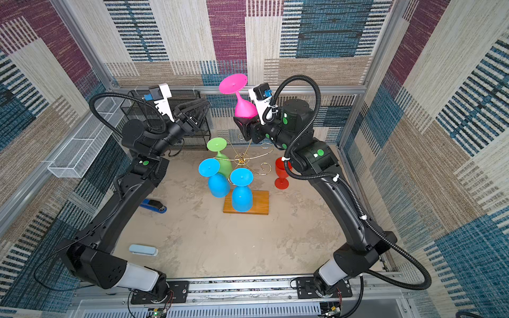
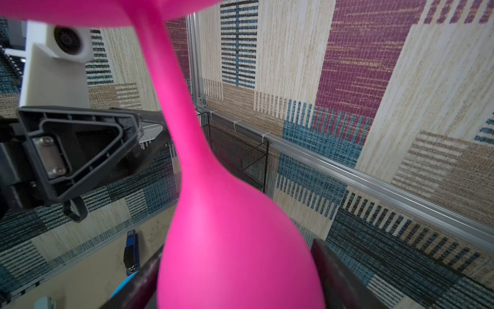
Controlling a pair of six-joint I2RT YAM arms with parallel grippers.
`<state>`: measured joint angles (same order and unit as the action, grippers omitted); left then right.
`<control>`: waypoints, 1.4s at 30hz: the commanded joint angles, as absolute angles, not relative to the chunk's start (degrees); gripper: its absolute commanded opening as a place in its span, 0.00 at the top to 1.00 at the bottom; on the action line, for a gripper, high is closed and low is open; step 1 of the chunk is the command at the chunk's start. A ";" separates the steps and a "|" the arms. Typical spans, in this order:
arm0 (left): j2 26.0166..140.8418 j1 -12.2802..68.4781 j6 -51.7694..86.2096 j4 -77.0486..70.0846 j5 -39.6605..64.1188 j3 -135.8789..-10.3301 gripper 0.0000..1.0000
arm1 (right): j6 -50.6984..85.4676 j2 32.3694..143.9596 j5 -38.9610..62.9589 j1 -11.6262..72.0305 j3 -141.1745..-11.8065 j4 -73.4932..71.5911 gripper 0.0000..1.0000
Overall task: Take the wine glass off the wine glass rack
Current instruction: Pick up the wine glass from the wine glass rack.
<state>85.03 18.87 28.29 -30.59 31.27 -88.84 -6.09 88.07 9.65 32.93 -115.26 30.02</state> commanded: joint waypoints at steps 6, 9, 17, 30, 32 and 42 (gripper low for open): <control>86.90 18.98 -8.51 -44.75 37.05 -86.45 0.47 | -5.57 89.71 9.14 32.97 -119.90 39.43 0.38; 87.56 18.98 -14.71 -46.71 39.76 -86.29 0.45 | -5.54 91.30 9.40 32.96 -121.33 41.48 0.40; 88.15 18.98 -25.12 -45.08 40.12 -86.30 0.43 | -5.22 94.12 12.47 32.96 -123.40 44.58 0.42; 89.07 18.98 -29.57 -42.10 41.72 -89.06 0.47 | -4.24 95.14 16.44 33.17 -122.86 46.23 0.48; 88.87 18.98 -30.68 -40.50 43.14 -89.33 0.50 | -4.17 95.10 16.49 33.24 -122.31 46.12 0.48; 87.97 19.25 -35.54 -35.73 45.34 -89.12 0.61 | -4.06 95.27 17.40 33.68 -121.69 45.88 0.49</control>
